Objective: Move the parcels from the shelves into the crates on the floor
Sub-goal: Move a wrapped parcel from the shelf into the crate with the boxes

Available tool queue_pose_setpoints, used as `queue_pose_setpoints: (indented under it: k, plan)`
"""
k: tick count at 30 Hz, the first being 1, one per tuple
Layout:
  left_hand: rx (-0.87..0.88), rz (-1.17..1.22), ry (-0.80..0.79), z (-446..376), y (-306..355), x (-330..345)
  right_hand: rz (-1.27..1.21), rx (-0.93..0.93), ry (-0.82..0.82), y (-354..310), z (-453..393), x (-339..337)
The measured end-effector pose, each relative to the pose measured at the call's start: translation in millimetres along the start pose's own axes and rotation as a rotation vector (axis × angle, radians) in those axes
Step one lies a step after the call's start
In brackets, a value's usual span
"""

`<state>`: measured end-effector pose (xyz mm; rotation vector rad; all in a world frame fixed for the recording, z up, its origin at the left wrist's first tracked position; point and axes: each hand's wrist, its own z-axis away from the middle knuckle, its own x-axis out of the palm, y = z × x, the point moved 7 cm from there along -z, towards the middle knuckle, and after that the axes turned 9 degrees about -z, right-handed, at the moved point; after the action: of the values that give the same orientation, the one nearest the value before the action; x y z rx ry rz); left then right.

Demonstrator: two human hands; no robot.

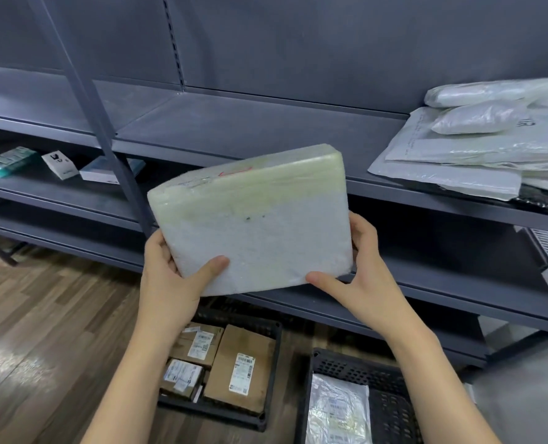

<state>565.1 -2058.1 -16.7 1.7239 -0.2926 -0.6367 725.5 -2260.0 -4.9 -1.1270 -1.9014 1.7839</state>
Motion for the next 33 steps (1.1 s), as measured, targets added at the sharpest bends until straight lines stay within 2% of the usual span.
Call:
queue_pose_setpoints:
  k: [4,10,25,30,33]
  plan:
    - [0.119,-0.083,0.04,0.7,10.5,-6.6,-0.012,0.034,0.113,-1.7,-1.3,-14.1]
    - [0.255,-0.151,0.113,7.0,19.0,-6.7,-0.065,-0.02,0.127,-21.3,-1.4,-16.2]
    - [0.322,-0.145,0.142,16.6,24.8,-7.3,-0.066,-0.08,0.193,-30.1,2.9,-19.5]
    - [0.376,-0.153,0.061,16.0,33.2,-13.5,-0.059,-0.124,0.195,-33.8,8.7,-22.0]
    - [0.446,-0.014,-0.077,7.3,39.1,-24.4,-0.045,-0.153,0.19,-33.7,12.1,-28.7]
